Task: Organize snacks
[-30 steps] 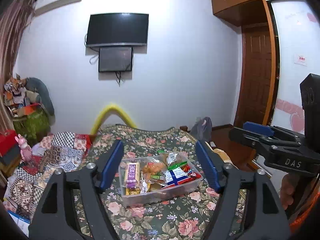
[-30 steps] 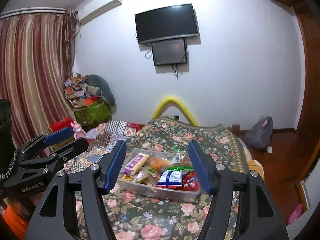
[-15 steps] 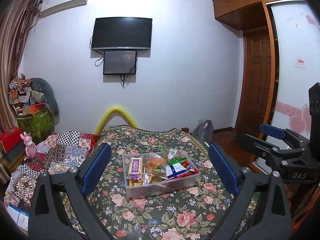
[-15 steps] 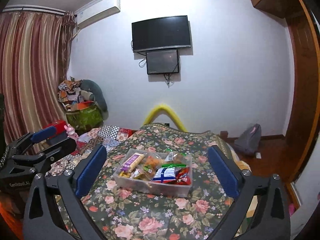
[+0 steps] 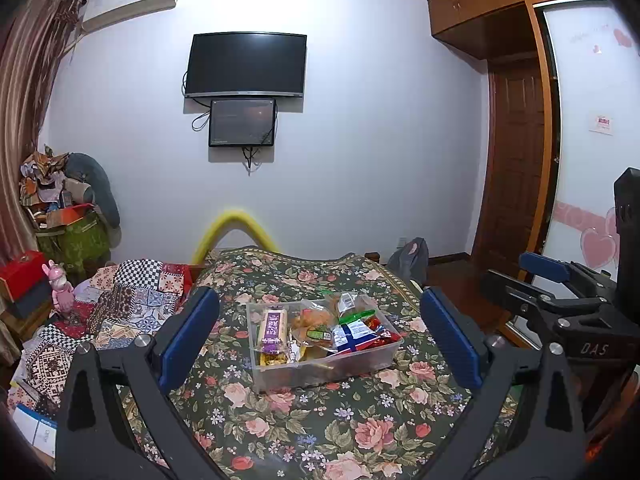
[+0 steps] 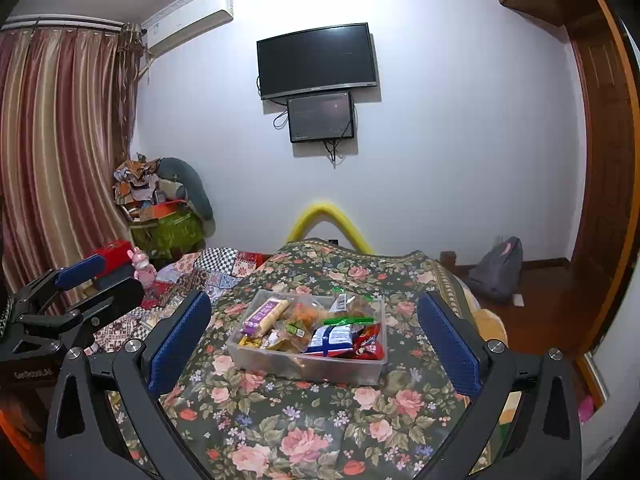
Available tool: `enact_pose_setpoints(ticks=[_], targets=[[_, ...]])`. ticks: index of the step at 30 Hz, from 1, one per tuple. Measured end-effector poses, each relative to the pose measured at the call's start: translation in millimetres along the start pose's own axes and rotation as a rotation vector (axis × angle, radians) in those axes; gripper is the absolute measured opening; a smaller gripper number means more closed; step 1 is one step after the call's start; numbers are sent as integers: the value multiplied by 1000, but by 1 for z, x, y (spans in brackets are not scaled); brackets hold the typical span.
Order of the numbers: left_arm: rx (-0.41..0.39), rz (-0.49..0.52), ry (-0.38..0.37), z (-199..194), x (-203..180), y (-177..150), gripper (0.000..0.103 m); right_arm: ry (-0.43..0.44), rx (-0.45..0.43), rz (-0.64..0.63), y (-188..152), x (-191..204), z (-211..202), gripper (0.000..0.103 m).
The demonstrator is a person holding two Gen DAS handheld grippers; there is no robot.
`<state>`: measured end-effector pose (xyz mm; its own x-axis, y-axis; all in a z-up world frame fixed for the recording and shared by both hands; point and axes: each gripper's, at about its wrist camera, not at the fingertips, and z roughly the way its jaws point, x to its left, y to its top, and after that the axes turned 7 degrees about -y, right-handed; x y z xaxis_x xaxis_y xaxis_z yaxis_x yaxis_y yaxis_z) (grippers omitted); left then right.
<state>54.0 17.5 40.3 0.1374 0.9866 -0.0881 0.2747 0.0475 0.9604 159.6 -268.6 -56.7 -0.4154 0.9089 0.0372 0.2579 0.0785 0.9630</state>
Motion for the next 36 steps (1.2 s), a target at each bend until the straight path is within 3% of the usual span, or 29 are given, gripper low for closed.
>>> enact_pose_setpoints(ticks=[36], targets=[[8,-14,-1,4,3,-3,103,1,18,7,1,0,4,103]])
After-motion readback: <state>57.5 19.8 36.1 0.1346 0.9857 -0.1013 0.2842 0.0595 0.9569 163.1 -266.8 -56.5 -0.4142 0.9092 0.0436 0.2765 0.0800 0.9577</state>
